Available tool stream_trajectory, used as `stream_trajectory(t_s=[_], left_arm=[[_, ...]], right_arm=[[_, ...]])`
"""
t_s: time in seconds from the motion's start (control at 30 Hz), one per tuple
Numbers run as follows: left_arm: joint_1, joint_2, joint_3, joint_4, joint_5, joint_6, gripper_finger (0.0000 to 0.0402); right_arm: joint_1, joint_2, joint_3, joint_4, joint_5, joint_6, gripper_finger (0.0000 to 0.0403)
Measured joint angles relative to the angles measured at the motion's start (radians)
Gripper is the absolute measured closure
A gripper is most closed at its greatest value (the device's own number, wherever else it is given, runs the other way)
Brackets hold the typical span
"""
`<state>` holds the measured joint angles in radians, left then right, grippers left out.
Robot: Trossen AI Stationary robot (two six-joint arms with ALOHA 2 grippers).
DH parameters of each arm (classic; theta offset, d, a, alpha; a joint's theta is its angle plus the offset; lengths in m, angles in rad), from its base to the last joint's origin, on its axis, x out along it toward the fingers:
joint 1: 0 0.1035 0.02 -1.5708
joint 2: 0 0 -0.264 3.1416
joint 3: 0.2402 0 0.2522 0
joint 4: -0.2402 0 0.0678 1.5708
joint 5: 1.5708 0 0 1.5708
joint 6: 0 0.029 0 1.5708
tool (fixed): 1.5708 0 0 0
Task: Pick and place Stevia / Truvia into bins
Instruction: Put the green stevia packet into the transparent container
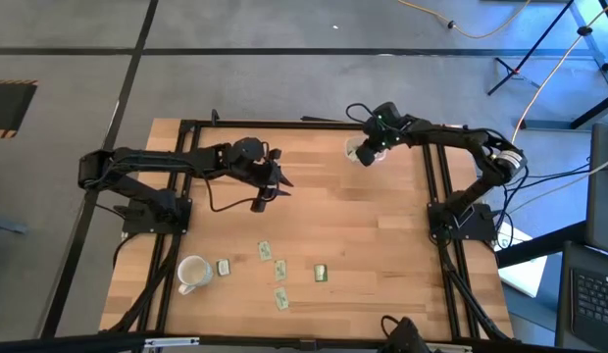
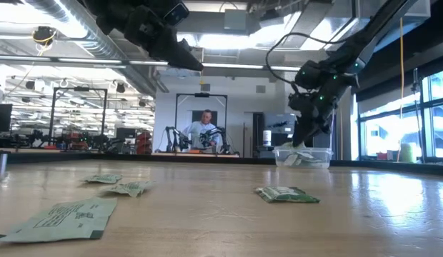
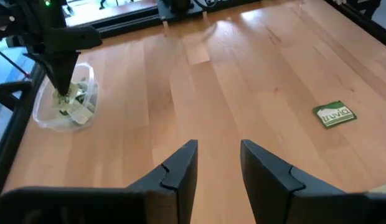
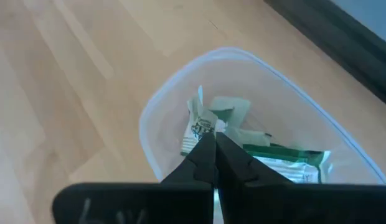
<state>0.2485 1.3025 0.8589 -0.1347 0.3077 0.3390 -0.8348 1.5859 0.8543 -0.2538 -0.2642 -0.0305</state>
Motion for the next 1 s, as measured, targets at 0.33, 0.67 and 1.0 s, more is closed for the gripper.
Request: stream_trajectory(t_s=[0.33,0.67,1.0], left_arm=[[-0.001,0.000,-0.001,-0.060,0.000,-0.031,0.0286],[-0.029,0.000,-0.001,-0.061,0.000,-0.031,0.0286],[-0.104,0.000,-0.001,-0.145,-0.110,0.023,0.0286]], right_arm=[[-0.001,0.001,0.000,-0.006,0.107,-0.004,0.0393],[-0.001,0.001,0.000,-0.016,0.146,-0.033,0.0335],[-0.002,-0.139,0.001,-0.014,0.414,-0.025,0.0264]])
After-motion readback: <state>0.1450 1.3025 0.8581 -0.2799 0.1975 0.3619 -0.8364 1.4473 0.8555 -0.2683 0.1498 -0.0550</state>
